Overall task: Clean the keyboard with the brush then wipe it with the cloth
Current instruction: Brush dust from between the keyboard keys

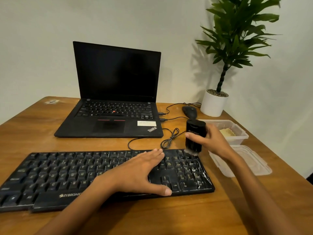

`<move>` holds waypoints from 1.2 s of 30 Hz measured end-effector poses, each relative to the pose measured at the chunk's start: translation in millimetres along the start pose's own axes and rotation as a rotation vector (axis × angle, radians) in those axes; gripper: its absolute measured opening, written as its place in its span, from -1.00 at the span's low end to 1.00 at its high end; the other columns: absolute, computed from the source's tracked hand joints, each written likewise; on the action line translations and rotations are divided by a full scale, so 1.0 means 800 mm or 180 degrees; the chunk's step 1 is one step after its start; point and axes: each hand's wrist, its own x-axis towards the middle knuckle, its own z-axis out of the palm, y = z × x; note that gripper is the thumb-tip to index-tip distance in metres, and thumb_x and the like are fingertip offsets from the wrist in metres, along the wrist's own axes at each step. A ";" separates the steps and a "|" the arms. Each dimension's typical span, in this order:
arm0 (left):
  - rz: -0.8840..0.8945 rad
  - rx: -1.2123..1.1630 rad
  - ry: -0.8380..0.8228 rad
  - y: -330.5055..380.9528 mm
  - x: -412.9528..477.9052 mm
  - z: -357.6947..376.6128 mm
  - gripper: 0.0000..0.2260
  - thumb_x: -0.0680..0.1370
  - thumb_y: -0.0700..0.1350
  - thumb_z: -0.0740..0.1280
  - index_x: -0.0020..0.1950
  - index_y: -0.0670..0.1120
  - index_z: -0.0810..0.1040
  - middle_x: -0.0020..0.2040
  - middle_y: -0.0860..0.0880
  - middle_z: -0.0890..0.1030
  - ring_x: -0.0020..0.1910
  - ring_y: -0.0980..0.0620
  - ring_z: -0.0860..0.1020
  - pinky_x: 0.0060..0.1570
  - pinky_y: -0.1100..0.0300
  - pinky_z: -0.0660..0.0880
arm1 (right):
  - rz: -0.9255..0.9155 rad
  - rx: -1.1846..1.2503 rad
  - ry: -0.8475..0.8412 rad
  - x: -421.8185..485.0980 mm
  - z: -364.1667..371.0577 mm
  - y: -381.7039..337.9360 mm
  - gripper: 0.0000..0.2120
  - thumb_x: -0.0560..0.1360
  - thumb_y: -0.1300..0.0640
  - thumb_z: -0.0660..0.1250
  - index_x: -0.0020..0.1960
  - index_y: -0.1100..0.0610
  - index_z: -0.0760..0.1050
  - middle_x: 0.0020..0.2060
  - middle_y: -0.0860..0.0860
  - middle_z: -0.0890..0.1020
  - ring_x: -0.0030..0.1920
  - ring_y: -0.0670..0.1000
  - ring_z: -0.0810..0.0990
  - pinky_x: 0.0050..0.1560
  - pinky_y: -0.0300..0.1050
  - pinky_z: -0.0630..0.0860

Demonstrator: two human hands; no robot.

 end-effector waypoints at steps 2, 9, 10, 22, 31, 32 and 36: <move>-0.0007 0.0003 -0.0021 0.000 -0.001 0.000 -0.11 0.40 0.36 0.24 0.51 0.06 -0.17 0.50 0.19 -0.21 0.34 0.37 -0.24 0.31 0.35 -0.24 | 0.0070 -0.0197 0.0127 -0.002 -0.011 0.003 -0.82 0.36 0.04 0.44 -0.10 0.02 0.49 -0.19 -0.07 0.61 -0.13 -0.10 0.57 -0.20 -0.31 0.49; 0.0011 -0.0022 -0.0037 -0.001 -0.001 -0.001 -0.11 0.40 0.35 0.24 0.52 0.04 -0.17 0.49 0.20 -0.21 0.34 0.37 -0.25 0.32 0.36 -0.23 | -0.0143 0.0379 -0.0593 -0.012 0.023 -0.031 -0.68 0.31 0.00 0.44 0.01 0.08 0.53 -0.09 -0.02 0.64 -0.04 -0.10 0.60 -0.02 -0.25 0.53; 0.0010 -0.0027 -0.0037 -0.001 -0.001 -0.001 -0.11 0.40 0.35 0.24 0.52 0.04 -0.17 0.49 0.20 -0.21 0.34 0.37 -0.25 0.32 0.35 -0.23 | -0.0044 0.0320 -0.0701 -0.015 0.026 -0.028 -0.69 0.32 0.01 0.45 0.02 0.05 0.52 -0.08 -0.05 0.63 -0.04 -0.13 0.60 -0.01 -0.25 0.53; -0.0007 -0.0012 -0.0082 0.002 -0.001 -0.003 -0.11 0.40 0.34 0.25 0.52 0.03 -0.17 0.49 0.19 -0.19 0.32 0.38 -0.22 0.31 0.36 -0.22 | -0.0119 0.0093 -0.0905 -0.014 0.023 -0.037 -0.73 0.36 0.04 0.44 0.02 0.07 0.52 -0.08 -0.03 0.64 -0.05 -0.12 0.60 -0.03 -0.28 0.52; -0.0022 -0.0010 -0.0115 0.002 0.000 -0.003 -0.10 0.39 0.35 0.25 0.51 0.04 -0.18 0.50 0.16 -0.21 0.33 0.37 -0.21 0.31 0.34 -0.21 | 0.0014 -0.0083 -0.0730 -0.018 -0.002 -0.041 -0.78 0.33 0.02 0.43 -0.05 -0.04 0.49 -0.13 -0.12 0.61 -0.14 -0.22 0.58 -0.19 -0.43 0.47; -0.0023 -0.0016 -0.0104 0.003 0.000 -0.003 -0.10 0.39 0.35 0.25 0.51 0.03 -0.18 0.50 0.16 -0.20 0.31 0.37 -0.21 0.30 0.35 -0.21 | -0.0066 -0.0025 -0.0952 -0.017 0.013 -0.045 -0.79 0.35 0.05 0.43 -0.04 -0.01 0.50 -0.12 -0.09 0.63 -0.12 -0.20 0.59 -0.16 -0.39 0.48; 0.0006 -0.0014 -0.0072 0.000 -0.001 -0.002 -0.09 0.38 0.36 0.25 0.52 0.03 -0.16 0.50 0.16 -0.19 0.33 0.37 -0.20 0.32 0.34 -0.20 | 0.0060 0.0041 -0.0951 -0.025 0.013 -0.041 -0.80 0.36 0.08 0.43 -0.05 -0.01 0.49 -0.14 -0.10 0.62 -0.10 -0.15 0.60 -0.15 -0.40 0.48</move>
